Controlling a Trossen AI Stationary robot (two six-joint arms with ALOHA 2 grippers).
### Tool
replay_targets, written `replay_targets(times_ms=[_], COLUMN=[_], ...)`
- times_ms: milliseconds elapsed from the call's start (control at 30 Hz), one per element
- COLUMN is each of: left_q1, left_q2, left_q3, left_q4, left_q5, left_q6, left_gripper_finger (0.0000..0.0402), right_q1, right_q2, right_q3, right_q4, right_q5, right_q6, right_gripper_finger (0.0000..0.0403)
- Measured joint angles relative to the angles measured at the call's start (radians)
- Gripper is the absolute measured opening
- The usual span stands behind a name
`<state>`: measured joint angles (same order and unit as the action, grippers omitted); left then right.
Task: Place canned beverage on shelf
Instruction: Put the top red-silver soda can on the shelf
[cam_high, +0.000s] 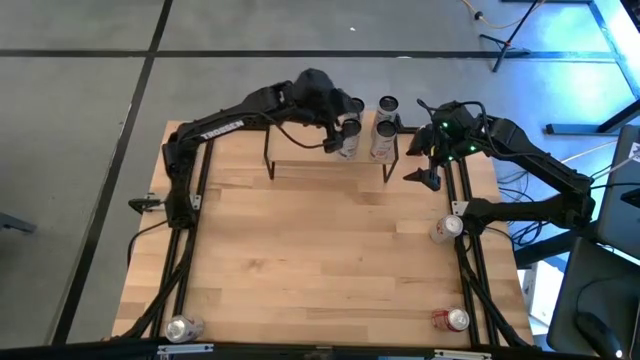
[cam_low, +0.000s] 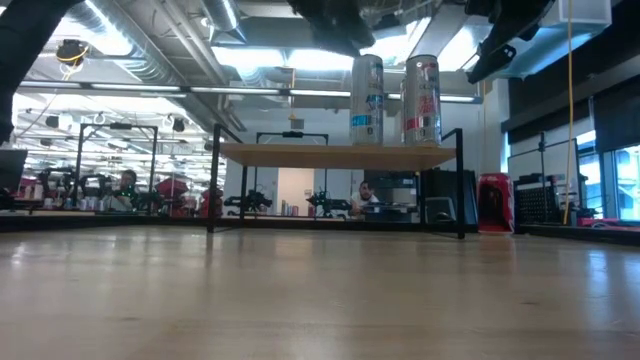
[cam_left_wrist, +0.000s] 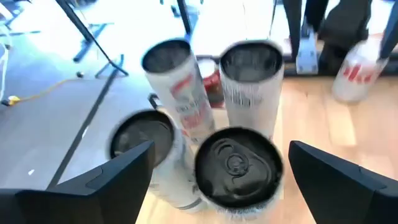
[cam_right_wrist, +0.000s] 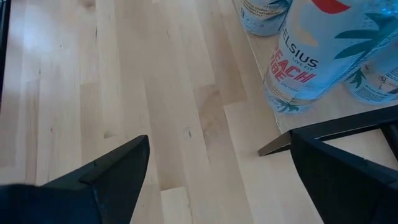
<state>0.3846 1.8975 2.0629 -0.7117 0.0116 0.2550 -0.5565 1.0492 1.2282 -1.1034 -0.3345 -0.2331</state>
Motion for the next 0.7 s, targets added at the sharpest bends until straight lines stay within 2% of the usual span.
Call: replay_targets(times_ms=[133,300,433,600,700], left_q1=[-0.004,-0.041,-0.107,-0.234,-0.325], left_q2=[-0.062,-0.103,-0.132,-0.164,-0.169], left_q3=[0.0,0.0,0.0,0.0,0.0], left_q4=[0.008,-0.036,-0.191,-0.412,-0.492], left_q5=[0.001,0.008,0.029,-0.06,-0.072], left_q6=[-0.054,-0.265,-0.394,-0.578,-0.707], left_gripper_finger=[0.0355,0.0355,0.0348,0.0339,0.0334], right_q1=[0.0,0.0,0.001,0.001,0.001], right_q2=[0.0,0.013,0.015,0.014,0.009], right_q3=[0.0,0.0,0.0,0.0,0.0], right_q4=[0.009,0.022,0.035,0.076,0.091], right_q5=[0.0,0.0,-0.022,-0.087,-0.097], right_q6=[0.0,0.017,0.013,-0.007,-0.007], right_gripper_finger=[0.0376,0.0376,0.0376,0.0376,0.0376])
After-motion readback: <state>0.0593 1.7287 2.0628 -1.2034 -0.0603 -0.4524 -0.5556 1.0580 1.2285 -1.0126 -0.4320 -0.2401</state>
